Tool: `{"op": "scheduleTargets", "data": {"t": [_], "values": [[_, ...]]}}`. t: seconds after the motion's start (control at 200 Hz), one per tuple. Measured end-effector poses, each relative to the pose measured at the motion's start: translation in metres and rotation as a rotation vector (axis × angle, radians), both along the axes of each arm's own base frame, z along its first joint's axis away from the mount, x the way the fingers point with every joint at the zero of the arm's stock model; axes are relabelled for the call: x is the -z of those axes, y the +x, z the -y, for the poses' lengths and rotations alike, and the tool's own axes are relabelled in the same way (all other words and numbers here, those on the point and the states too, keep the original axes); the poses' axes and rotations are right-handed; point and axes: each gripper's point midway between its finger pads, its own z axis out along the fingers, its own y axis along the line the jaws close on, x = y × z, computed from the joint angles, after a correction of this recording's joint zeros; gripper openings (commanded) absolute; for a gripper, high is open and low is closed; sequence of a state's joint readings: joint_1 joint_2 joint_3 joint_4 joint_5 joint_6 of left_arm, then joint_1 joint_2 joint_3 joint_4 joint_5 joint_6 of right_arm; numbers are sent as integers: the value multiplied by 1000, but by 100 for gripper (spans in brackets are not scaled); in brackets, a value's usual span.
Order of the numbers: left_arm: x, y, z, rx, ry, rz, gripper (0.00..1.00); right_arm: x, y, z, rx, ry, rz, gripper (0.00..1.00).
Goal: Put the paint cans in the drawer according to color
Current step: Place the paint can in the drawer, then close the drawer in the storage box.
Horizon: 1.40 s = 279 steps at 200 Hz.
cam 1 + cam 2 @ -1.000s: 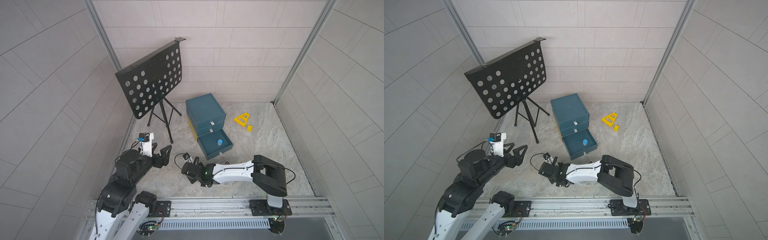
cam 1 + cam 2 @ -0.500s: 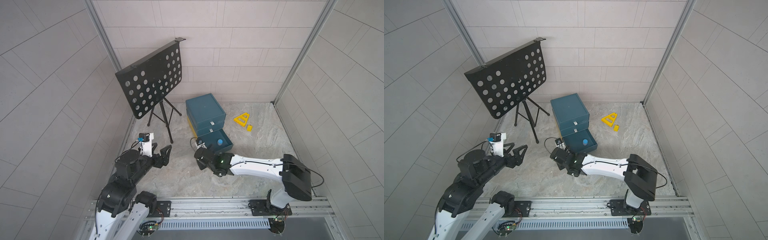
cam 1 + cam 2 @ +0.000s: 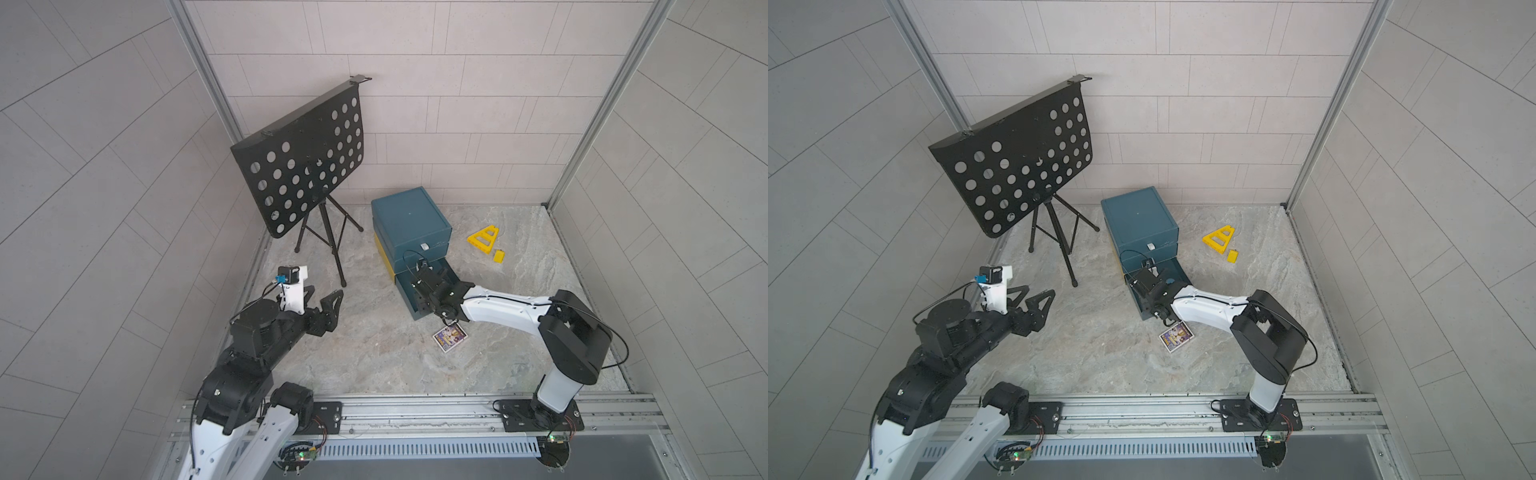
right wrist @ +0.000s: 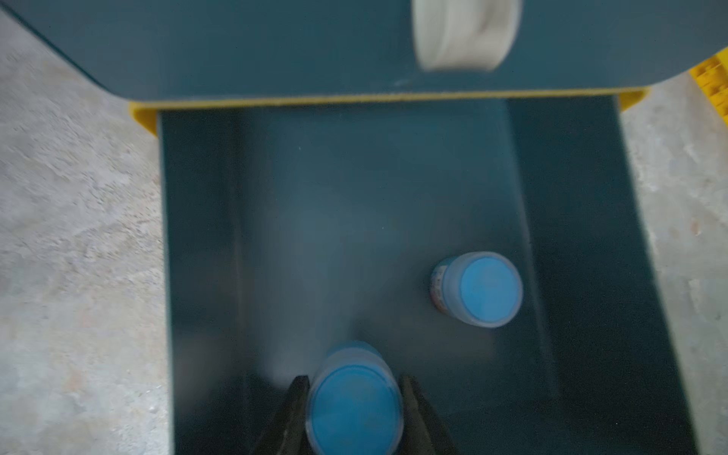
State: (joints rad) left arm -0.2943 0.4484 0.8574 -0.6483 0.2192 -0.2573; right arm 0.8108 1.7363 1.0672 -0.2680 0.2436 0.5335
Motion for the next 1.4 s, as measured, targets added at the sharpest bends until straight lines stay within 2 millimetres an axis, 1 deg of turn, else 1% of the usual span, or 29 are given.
{"op": "scheduleTargets", "data": {"t": [0.065, 0.175, 0.265, 0.38, 0.58, 0.645, 0.705, 0.755, 0.86, 0.931, 0.966, 1.001, 1.046, 1.096, 1.251, 1.331, 1.396], "values": [[0, 0, 0, 0, 0, 0, 85, 3, 2, -2, 4, 4, 0, 29], [0, 0, 0, 0, 0, 0, 85, 6, 6, -4, 14, 12, 8, 35], [0, 0, 0, -1, 0, 0, 85, 7, 8, -6, 22, 20, 13, 45], [0, 0, 0, -1, 0, 0, 85, 8, 10, -8, 24, 27, 15, 52], [0, 0, -1, -4, 0, 0, 85, 8, 10, -8, 26, 28, 12, 53], [0, 0, -1, -5, 0, 0, 85, 6, 8, -8, 24, 28, 16, 53], [0, 1, -1, -5, 0, 0, 85, -3, 5, -5, 24, 33, 28, 52], [0, 0, -1, -5, 0, 0, 85, -15, 1, 0, 25, 43, 48, 50], [0, 1, -1, -7, 0, -1, 85, -55, -9, 14, 34, 98, 123, 46], [0, 1, -2, -8, -1, -1, 85, -76, -18, 24, 40, 139, 167, 43], [0, 1, -2, -9, -1, -1, 85, -82, -23, 30, 42, 156, 181, 42], [0, 1, -2, -9, -1, -1, 85, -84, -28, 35, 44, 166, 187, 42], [0, 1, -2, -9, -1, -1, 85, -80, -35, 42, 44, 174, 183, 42], [0, 1, -2, -8, -1, -1, 85, -68, -44, 49, 43, 169, 163, 42], [0, 1, -2, -8, -1, -2, 85, -14, -72, 66, 30, 116, 48, 42], [0, 1, -2, -8, -1, -2, 85, 0, -77, 66, 22, 103, 18, 43], [0, 1, -2, -8, -1, -3, 85, 5, -75, 61, 16, 108, 17, 43]]}}
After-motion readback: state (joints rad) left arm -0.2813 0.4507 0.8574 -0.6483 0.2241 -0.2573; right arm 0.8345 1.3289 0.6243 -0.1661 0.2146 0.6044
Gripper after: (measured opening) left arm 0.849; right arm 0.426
